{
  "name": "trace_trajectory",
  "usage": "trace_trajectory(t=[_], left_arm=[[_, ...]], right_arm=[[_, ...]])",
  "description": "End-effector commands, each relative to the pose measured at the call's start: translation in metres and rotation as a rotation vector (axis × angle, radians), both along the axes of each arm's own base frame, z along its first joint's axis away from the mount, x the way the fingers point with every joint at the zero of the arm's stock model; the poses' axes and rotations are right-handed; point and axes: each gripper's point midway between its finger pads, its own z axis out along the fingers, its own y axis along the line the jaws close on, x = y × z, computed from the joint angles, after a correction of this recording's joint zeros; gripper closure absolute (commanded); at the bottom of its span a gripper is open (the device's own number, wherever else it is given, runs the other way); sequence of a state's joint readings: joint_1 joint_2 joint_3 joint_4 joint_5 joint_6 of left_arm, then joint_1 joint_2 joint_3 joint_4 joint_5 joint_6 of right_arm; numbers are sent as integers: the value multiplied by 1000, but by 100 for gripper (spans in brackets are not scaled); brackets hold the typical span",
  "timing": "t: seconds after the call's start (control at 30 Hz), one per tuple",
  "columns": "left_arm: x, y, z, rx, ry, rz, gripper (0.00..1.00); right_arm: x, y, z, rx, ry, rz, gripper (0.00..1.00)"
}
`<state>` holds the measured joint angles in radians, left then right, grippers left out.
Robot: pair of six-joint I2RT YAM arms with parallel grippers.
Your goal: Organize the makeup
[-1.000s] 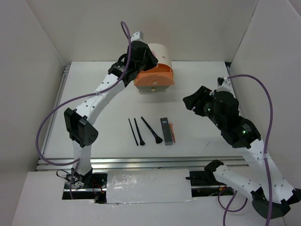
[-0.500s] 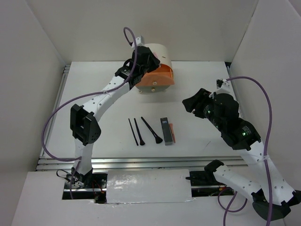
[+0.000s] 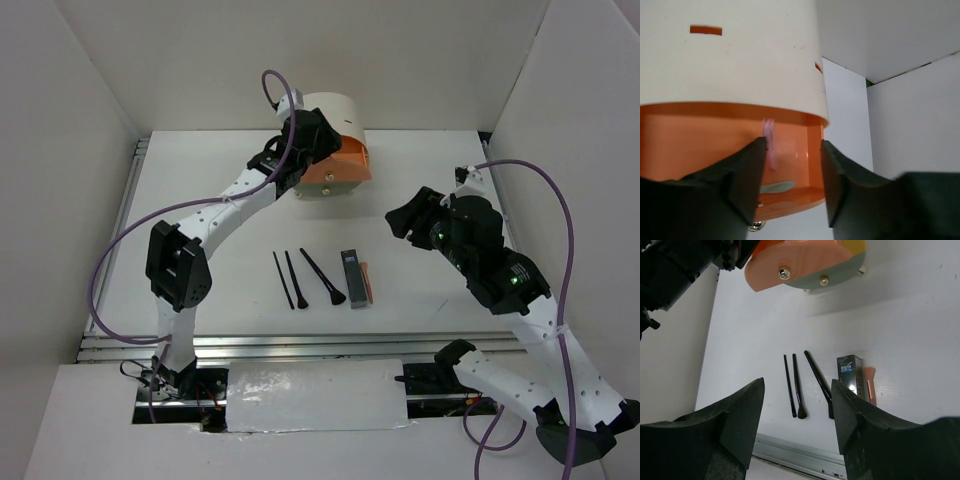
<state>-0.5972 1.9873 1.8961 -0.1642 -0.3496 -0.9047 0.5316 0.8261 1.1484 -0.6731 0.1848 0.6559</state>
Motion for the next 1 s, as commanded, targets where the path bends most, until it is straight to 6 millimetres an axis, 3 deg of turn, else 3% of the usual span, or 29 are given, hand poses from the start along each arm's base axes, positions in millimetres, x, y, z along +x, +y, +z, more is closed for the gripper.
trace_trajectory(t=[0.0, 0.03, 0.13, 0.3, 0.33, 0.37, 0.4, 0.47, 0.5, 0.53, 0.57, 0.6, 0.63, 0.67, 0.7, 0.73, 0.77, 0.8, 0.83, 0.87, 0.9, 0.93, 0.97], left_arm=[[-7, 1, 44, -63, -83, 10, 35], [-7, 1, 48, -66, -89, 9, 28], [-8, 0, 59, -70, -112, 0, 21], [-14, 4, 86, -57, -147, -10, 16], [-15, 9, 98, -57, -161, 1, 14], [-20, 16, 97, -18, -131, 12, 13], [-24, 26, 113, -12, -146, 44, 7], [-40, 47, 116, 50, -96, 83, 1], [-54, 72, 121, 95, -76, 150, 1], [-54, 72, 121, 96, -75, 151, 1], [-73, 92, 119, 124, -35, 178, 0], [-92, 114, 135, 119, -46, 224, 1], [-106, 126, 113, 176, 16, 234, 0], [-115, 136, 108, 193, 31, 242, 1], [-126, 147, 104, 209, 44, 248, 1], [-147, 162, 116, 198, 24, 251, 1], [-158, 171, 89, 252, 83, 247, 1], [-169, 178, 84, 264, 94, 244, 1], [-187, 191, 91, 249, 74, 237, 1], [-196, 195, 67, 288, 119, 218, 1], [-205, 198, 60, 298, 125, 197, 1], [-221, 206, 66, 277, 102, 180, 1], [-229, 211, 46, 299, 139, 176, 1]], right_arm=[[6, 2, 15, 12, -58, 7, 36], [6, 2, 15, 13, -58, 8, 36], [8, 3, 14, 14, -58, 9, 36], [12, 6, 8, 14, -48, 11, 36], [15, 9, 2, 14, -36, 17, 36], [17, 11, -1, 14, -28, 21, 37], [20, 15, -5, 24, -22, 25, 37], [26, 25, -15, 32, 2, 49, 48], [38, 37, -27, 50, 16, 67, 80], [38, 38, -28, 53, 18, 76, 80], [45, 46, -26, 79, -1, 83, 91], [53, 53, -44, 73, 42, 92, 100], [58, 60, -48, 87, 53, 105, 100], [66, 68, -48, 106, 41, 118, 100], [77, 77, -61, 98, 78, 126, 100], [83, 83, -64, 105, 85, 129, 100], [92, 92, -57, 139, 69, 146, 100], [103, 99, -71, 131, 102, 141, 100], [109, 104, -72, 150, 109, 130, 100], [119, 108, -71, 162, 96, 122, 100], [131, 114, -78, 163, 112, 112, 100], [140, 115, -78, 178, 115, 88, 100], [152, 118, -69, 187, 95, 67, 100]])
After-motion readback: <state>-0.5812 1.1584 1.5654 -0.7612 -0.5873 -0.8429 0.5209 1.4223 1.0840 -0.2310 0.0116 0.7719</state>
